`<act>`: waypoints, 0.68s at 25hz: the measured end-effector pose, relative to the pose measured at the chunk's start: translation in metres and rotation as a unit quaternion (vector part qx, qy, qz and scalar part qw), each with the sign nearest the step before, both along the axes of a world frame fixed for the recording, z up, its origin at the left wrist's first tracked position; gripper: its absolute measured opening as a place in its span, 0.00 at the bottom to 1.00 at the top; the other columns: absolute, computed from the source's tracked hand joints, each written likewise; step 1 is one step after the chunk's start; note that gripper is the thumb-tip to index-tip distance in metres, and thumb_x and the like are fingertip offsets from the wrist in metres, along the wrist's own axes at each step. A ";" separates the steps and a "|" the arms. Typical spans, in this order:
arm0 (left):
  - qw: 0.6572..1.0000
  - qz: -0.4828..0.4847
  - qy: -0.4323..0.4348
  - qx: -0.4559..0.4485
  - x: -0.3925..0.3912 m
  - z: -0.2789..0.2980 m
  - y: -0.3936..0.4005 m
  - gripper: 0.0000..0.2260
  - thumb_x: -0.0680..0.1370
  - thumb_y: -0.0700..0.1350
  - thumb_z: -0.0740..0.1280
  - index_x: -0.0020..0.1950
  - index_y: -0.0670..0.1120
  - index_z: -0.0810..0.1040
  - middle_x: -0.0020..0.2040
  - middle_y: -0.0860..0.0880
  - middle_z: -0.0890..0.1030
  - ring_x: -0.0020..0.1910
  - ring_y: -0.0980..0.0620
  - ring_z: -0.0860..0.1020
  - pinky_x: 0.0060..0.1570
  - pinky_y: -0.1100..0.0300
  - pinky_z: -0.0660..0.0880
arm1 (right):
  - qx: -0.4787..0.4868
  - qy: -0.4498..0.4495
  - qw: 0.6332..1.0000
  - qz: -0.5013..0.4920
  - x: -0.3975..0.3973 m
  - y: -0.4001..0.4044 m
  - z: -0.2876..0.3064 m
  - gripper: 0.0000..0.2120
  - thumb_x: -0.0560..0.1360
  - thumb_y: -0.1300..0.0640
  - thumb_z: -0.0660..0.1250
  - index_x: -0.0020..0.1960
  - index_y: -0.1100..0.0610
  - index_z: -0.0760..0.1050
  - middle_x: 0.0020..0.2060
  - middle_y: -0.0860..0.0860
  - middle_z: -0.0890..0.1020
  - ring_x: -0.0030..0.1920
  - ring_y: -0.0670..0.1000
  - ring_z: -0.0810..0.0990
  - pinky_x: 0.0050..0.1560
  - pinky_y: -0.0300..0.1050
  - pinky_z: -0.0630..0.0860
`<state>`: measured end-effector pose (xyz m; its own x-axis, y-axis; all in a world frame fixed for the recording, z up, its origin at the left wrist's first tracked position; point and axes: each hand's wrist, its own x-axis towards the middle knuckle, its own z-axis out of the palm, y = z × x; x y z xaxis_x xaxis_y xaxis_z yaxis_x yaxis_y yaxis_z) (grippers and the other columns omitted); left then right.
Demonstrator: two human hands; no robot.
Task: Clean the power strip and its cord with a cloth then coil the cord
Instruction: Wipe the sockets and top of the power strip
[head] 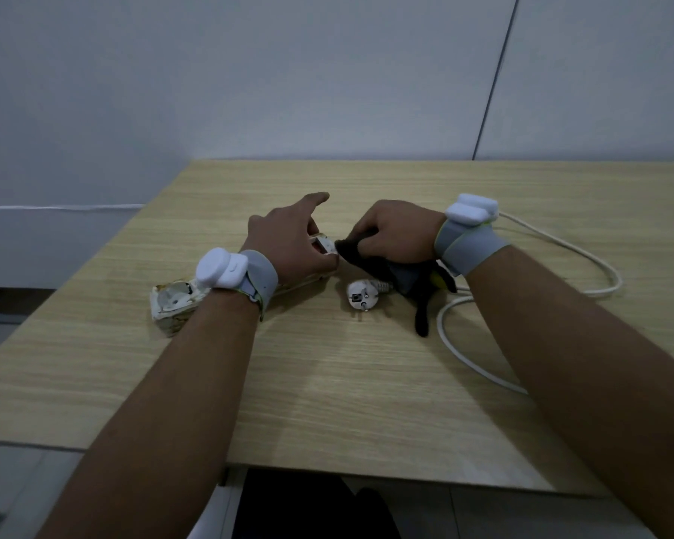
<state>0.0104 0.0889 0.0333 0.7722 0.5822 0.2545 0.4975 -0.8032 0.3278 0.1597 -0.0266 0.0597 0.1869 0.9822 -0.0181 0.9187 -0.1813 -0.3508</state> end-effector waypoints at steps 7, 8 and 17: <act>1.000 -0.021 -0.004 -0.014 0.001 -0.003 0.002 0.40 0.64 0.58 0.73 0.73 0.61 0.61 0.50 0.59 0.79 0.52 0.51 0.78 0.54 0.50 0.63 | 0.013 -0.020 1.000 -0.009 -0.005 0.004 -0.005 0.15 0.74 0.58 0.62 0.59 0.57 0.79 0.53 0.55 0.82 0.52 0.56 0.78 0.49 0.41 0.71; 1.000 -0.022 -0.003 -0.016 0.000 -0.002 0.003 0.40 0.63 0.59 0.73 0.73 0.61 0.61 0.49 0.59 0.79 0.52 0.51 0.78 0.55 0.50 0.63 | 0.001 -0.022 1.000 0.004 -0.007 0.003 -0.005 0.15 0.74 0.58 0.62 0.58 0.57 0.80 0.51 0.55 0.82 0.51 0.56 0.78 0.48 0.41 0.71; 0.999 -0.026 0.008 -0.035 -0.001 0.001 0.001 0.40 0.63 0.61 0.72 0.73 0.60 0.62 0.50 0.59 0.80 0.53 0.51 0.78 0.61 0.44 0.69 | 0.024 -0.027 0.999 -0.032 0.002 -0.006 0.006 0.15 0.74 0.57 0.63 0.58 0.54 0.81 0.54 0.53 0.82 0.52 0.55 0.78 0.51 0.40 0.73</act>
<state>0.0094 0.0901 0.0345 0.8062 0.5561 0.2021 0.4607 -0.8042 0.3755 0.1615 -0.0331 0.0654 0.2490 0.9677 0.0404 0.9234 -0.2246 -0.3114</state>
